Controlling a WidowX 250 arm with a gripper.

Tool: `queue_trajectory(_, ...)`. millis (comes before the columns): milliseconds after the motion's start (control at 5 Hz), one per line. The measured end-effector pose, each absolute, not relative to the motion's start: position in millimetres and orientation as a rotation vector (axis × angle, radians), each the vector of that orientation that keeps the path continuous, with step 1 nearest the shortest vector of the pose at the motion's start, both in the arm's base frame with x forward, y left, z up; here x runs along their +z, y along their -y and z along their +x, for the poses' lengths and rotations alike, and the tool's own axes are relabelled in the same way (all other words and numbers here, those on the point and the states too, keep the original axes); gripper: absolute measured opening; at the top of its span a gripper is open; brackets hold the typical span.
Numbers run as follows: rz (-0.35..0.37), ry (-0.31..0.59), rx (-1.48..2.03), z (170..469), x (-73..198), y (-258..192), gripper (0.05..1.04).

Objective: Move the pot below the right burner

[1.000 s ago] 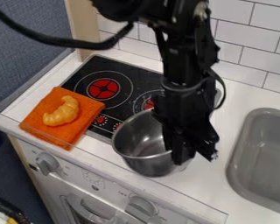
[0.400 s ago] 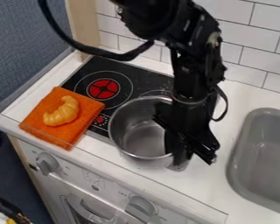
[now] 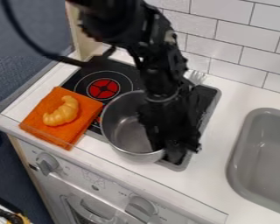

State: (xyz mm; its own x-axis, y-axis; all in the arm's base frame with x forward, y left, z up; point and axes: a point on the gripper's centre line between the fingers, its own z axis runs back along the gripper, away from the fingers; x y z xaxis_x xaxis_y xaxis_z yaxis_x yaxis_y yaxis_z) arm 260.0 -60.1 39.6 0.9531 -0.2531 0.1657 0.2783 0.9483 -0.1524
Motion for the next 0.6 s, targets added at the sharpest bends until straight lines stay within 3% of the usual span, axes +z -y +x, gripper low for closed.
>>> queue_trajectory(200, -0.216, 0.202, -0.257, 261.1, 62.1, 62.7, 0.881)
queue_trajectory(400, -0.205, 0.269, -0.210, 268.6, 90.6, 57.7, 1.017)
queue_trajectory(600, -0.165, 0.290, -0.158, 275.9, 99.2, 50.6, 1.009)
